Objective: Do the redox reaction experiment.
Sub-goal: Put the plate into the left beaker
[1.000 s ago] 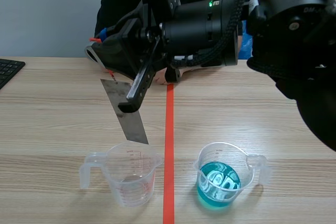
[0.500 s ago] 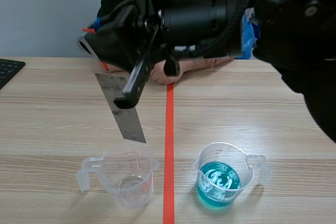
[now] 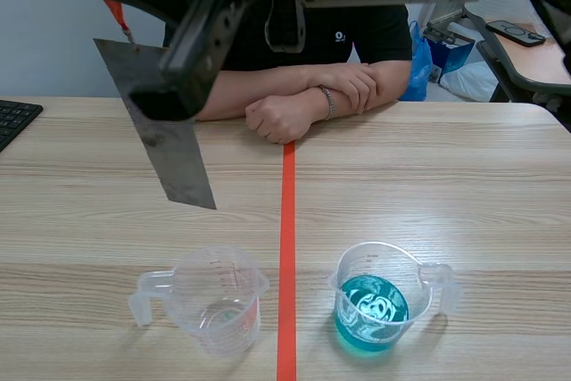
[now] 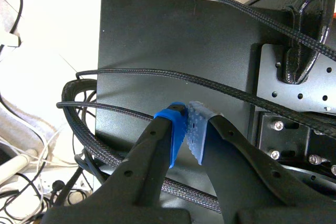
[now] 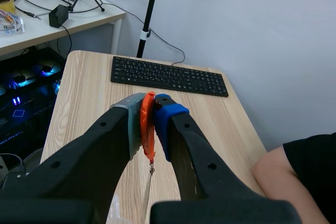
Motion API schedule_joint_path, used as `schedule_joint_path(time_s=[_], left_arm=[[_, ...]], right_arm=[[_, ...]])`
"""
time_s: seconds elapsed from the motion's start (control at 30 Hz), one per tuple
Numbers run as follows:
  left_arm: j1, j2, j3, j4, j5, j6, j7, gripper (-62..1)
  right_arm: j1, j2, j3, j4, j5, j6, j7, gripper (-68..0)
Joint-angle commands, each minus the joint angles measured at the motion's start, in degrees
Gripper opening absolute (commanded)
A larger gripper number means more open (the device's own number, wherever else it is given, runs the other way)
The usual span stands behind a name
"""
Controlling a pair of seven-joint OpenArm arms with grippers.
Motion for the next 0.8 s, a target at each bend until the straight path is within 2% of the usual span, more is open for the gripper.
schedule_joint_path(time_s=[0.0, 0.77], left_arm=[[0.48, -0.17, -0.15, 0.35, 0.02, -0.13, -0.79, -58.2], [0.48, -0.17, -0.15, 0.35, 0.02, -0.13, -0.79, -58.2]], right_arm=[[0.61, -0.11, 0.35, -0.39, 0.42, -0.44, 0.24, -66.9], [-1.27, 0.02, -2.08, -0.39, 1.66, -0.42, 0.31, -66.9]])
